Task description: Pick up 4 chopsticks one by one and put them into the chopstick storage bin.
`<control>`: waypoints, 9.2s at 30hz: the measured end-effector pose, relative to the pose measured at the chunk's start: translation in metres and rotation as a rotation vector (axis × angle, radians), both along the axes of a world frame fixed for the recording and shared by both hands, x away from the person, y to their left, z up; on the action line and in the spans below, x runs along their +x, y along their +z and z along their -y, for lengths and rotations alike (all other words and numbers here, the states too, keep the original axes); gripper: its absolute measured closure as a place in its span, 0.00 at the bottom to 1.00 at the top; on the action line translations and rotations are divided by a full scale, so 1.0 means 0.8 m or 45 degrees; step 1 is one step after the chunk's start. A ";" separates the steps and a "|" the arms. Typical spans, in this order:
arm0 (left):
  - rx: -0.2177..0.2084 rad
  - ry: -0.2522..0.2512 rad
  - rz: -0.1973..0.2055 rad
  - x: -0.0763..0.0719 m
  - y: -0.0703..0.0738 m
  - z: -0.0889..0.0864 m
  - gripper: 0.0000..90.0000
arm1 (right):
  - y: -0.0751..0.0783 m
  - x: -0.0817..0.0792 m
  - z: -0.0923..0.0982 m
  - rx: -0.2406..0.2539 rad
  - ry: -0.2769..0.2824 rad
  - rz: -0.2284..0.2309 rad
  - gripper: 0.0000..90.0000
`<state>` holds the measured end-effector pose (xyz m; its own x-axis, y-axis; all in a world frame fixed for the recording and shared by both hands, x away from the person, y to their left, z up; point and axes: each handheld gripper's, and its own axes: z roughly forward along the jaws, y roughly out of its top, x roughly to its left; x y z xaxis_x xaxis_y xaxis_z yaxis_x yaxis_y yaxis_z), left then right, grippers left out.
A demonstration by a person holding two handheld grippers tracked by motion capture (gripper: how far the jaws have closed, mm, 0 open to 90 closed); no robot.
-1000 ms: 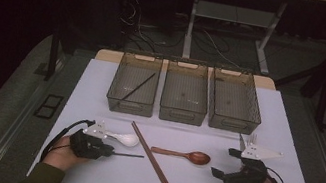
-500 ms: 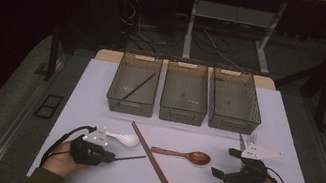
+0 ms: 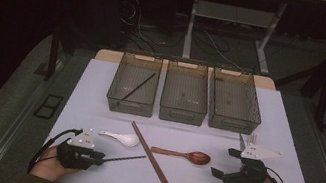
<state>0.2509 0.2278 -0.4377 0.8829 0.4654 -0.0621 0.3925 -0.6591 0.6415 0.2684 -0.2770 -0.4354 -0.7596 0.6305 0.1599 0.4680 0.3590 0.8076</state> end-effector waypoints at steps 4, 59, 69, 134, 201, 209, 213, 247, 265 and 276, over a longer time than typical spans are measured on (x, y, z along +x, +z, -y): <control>-0.011 -0.004 0.003 0.001 -0.002 -0.001 0.91 | 0.000 0.000 0.000 -0.001 -0.002 0.000 0.01; -0.103 0.153 0.021 0.013 0.045 0.032 0.95 | -0.005 0.001 0.001 -0.004 0.002 -0.005 0.01; -0.101 0.200 0.052 0.028 0.058 0.039 0.95 | -0.006 0.001 0.000 0.007 0.009 -0.013 0.01; -0.058 0.568 0.156 0.254 0.115 0.079 0.95 | -0.003 0.001 0.003 0.032 -0.005 -0.003 0.01; -0.137 0.392 0.166 0.211 0.104 0.102 0.26 | -0.003 0.000 0.001 0.022 -0.010 -0.002 0.01; -0.150 0.341 0.186 0.172 0.100 0.102 0.22 | -0.003 0.000 0.001 0.022 -0.006 -0.001 0.01; -0.168 0.319 0.202 0.151 0.097 0.101 0.22 | -0.003 0.000 0.001 0.019 -0.006 -0.004 0.01; -0.121 0.397 0.240 0.064 0.038 0.043 0.72 | -0.003 0.000 0.001 0.008 -0.007 0.003 0.01; -0.024 0.452 0.133 0.086 0.008 0.030 0.99 | -0.004 0.001 0.001 -0.009 0.006 0.006 0.01; -0.010 0.466 0.104 0.091 0.001 0.024 0.99 | -0.004 0.000 0.001 -0.009 0.005 0.006 0.02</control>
